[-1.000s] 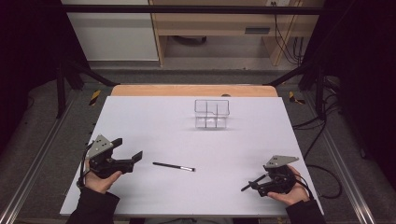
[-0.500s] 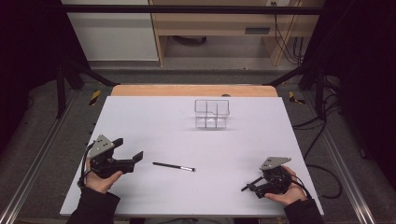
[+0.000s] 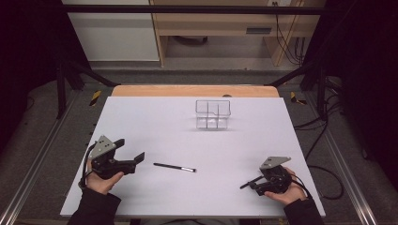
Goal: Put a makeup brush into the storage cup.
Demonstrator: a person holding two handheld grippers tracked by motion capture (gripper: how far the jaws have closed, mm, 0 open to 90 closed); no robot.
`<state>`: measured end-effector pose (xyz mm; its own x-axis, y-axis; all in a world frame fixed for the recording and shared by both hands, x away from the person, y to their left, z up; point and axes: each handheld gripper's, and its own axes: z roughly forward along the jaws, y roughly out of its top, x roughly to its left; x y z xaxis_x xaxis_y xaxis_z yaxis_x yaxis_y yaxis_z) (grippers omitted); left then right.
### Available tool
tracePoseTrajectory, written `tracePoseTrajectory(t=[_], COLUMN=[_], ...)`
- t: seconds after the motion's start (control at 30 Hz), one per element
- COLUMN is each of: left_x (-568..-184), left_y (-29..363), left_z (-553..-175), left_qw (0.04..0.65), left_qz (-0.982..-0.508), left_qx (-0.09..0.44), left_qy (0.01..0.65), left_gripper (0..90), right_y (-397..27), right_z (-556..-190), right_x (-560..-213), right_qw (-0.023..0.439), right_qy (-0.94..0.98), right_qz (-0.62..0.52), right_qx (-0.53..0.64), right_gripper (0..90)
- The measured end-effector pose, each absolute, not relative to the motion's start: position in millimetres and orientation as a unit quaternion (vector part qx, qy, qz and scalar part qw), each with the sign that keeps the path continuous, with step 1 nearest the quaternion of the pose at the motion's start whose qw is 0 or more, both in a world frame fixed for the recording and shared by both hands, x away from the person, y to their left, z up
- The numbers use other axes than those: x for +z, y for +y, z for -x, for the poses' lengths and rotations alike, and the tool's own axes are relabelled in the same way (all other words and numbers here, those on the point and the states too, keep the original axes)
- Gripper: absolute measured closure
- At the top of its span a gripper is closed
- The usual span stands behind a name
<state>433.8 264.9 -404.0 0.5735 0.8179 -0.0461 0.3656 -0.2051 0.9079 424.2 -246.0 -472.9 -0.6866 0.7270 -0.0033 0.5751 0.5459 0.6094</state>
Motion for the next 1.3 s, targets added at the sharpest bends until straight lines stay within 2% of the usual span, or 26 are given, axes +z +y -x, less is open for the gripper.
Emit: tracePoseTrajectory(t=[0.37,0.8,1.3], left_x=[-404.5,-404.3,-404.4], left_y=[264.2,264.0,263.7], left_z=[-433.9,-433.9,-434.2], left_qw=[0.487,0.486,0.486], left_qz=[-0.742,-0.743,-0.743], left_qx=[0.23,0.231,0.231], left_qy=[0.399,0.398,0.398], left_gripper=[6.2,6.2,6.2], right_y=[-245.3,-247.1,-247.0], right_z=[-425.6,-426.2,-427.2], right_x=[-471.6,-468.3,-466.9], right_qw=[0.133,0.148,0.167], right_qy=[0.866,0.863,0.867], right_qz=[-0.379,-0.386,-0.381], right_qx=[0.297,0.289,0.274], right_gripper=[40.4,63.6,73.6])
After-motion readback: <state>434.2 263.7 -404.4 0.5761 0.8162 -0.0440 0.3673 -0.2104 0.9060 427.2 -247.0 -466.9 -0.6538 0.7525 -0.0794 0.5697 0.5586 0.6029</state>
